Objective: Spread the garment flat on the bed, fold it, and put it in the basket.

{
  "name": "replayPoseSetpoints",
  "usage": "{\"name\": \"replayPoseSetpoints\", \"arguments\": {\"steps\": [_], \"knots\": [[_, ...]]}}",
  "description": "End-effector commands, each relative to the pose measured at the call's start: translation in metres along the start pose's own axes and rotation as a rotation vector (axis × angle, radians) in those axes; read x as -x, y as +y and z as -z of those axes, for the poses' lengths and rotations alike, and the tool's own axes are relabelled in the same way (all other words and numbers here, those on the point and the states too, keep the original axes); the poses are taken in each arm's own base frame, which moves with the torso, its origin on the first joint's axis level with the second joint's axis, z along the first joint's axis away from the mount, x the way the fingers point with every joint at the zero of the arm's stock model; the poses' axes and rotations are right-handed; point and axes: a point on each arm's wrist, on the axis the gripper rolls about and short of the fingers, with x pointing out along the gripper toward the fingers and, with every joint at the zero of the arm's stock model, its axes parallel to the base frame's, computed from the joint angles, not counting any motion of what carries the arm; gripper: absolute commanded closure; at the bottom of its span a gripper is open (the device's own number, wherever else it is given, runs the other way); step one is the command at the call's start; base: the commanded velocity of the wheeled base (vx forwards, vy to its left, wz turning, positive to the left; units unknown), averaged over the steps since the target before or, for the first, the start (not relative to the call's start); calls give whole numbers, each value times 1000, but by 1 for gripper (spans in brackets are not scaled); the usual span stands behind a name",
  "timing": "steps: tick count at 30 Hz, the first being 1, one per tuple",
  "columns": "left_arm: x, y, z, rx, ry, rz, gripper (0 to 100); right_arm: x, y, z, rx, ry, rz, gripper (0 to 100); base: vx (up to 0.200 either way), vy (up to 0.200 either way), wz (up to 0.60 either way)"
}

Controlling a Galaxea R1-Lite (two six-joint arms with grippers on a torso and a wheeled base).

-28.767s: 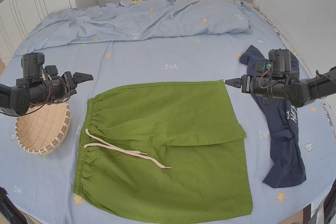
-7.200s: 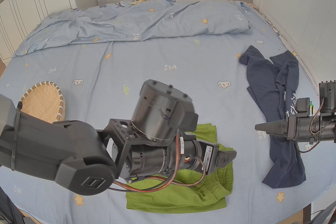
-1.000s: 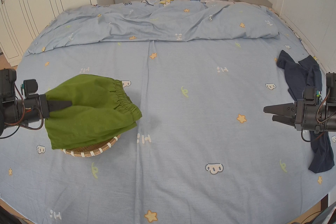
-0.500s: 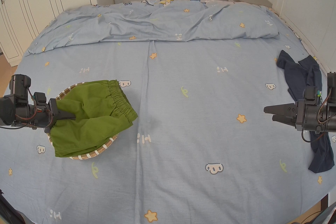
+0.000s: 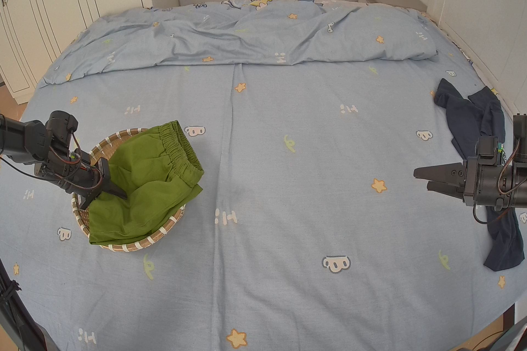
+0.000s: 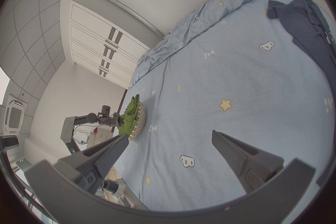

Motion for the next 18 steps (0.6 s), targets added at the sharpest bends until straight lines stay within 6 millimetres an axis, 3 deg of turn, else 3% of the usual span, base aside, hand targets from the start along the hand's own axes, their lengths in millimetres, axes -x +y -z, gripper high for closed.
{"name": "replayPoseSetpoints", "arguments": {"steps": [1, 5, 6, 15, 18], "knots": [[-21, 0, -3, -1, 34, -44, 100, -1, -1, 0, -2, 3, 0, 0, 0, 0, 0], [-21, -4, 1, -13, 24, -84, 100, 0, 0, 0, 0, 1, -1, 0, 0, 0, 0], [-21, -5, 1, -14, 24, -85, 0, 0, 0, 0, 0, 1, -1, 0, 0, 0, 0], [64, -46, 23, -98, -120, -21, 0, 0, 0, 0, 1, -2, -1, 0, 0, 0, 0], [107, -61, 44, -136, -189, -9, 0, 1, 1, -1, 3, -5, -2, 0, 0, 0, 0]]}}
